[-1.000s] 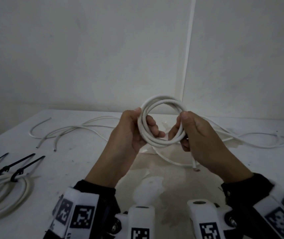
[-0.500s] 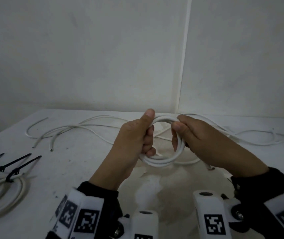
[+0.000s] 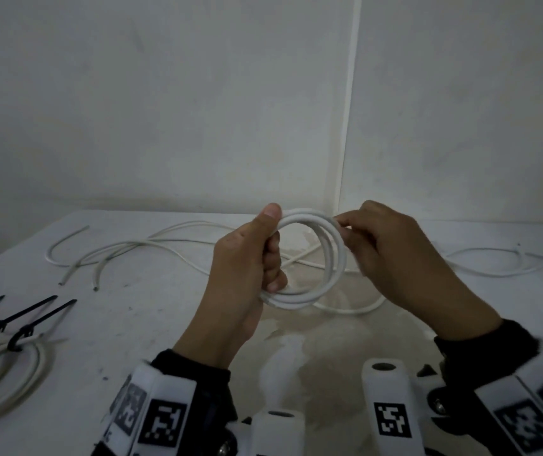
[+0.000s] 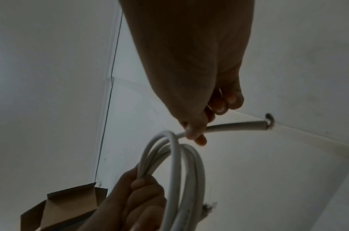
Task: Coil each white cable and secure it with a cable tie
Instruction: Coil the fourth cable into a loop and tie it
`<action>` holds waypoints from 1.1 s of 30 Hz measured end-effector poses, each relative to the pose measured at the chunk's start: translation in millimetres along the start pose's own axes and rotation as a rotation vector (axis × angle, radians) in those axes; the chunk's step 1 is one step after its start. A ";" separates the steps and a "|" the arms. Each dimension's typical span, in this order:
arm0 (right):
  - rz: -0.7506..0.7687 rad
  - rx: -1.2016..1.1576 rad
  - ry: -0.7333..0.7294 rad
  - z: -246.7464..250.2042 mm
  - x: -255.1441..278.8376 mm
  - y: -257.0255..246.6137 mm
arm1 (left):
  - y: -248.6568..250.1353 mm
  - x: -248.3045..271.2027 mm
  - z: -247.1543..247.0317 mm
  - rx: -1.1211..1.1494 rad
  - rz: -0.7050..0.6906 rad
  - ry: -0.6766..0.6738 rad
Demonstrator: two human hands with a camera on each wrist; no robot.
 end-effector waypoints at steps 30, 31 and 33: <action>-0.399 -1.051 0.004 -29.7 11.3 -19.3 | 5.7 -1.7 4.7 0.023 -0.074 -0.021; -0.404 -1.086 0.005 -30.4 11.4 -19.4 | 6.1 -1.5 5.0 0.031 -0.075 -0.027; -0.399 -1.147 0.012 -30.2 10.9 -20.0 | 7.3 -1.6 4.0 0.045 -0.083 -0.047</action>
Point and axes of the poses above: each hand's wrist, its own x-axis away from the middle knuckle, its own z-axis out of the back of the hand, y = z × x, the point moved 5 cm from there along -x, towards the middle knuckle, and after that the axes turned 8 degrees about -x, right-handed, at the moved point
